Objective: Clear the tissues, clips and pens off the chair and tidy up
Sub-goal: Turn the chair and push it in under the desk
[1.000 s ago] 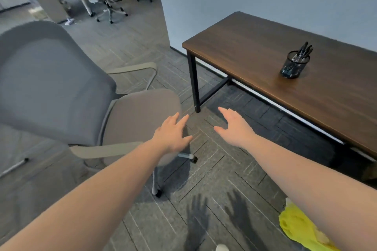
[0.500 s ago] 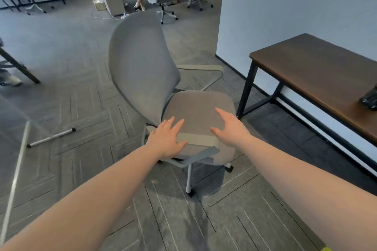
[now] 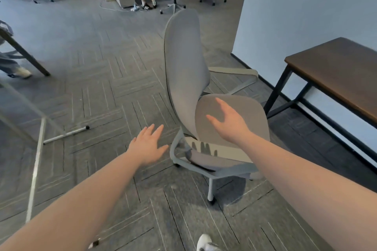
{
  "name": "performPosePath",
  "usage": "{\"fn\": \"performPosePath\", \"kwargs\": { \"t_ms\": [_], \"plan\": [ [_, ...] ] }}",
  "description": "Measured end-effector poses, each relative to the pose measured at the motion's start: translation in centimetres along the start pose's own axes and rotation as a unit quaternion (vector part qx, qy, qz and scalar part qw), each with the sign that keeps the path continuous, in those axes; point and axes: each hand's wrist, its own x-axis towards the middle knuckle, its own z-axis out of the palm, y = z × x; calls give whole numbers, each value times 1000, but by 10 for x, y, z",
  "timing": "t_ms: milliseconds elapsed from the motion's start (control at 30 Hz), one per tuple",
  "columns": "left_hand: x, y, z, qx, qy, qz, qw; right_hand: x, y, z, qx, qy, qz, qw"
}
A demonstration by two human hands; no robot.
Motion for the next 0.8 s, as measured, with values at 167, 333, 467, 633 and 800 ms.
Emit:
{"fn": "performPosePath", "kwargs": {
  "t_ms": [167, 333, 467, 633, 800],
  "plan": [
    [42, -29, -47, -12, 43, -42, 998, 57, -46, -14, 85, 37, -28, 995],
    [96, -39, -123, -23, 111, -19, 993, 102, -101, -35, 169, 50, -59, 983],
    [143, -40, -182, -12, 151, 41, 988, 132, -142, -47, 173, 30, -63, 982],
    [207, -31, -242, -23, 170, 149, 974, 168, -182, -50, 170, 27, -12, 985],
    [253, -26, -269, -15, 137, 278, 951, 201, -209, -35, 70, 6, 47, 996]
  ]
}}
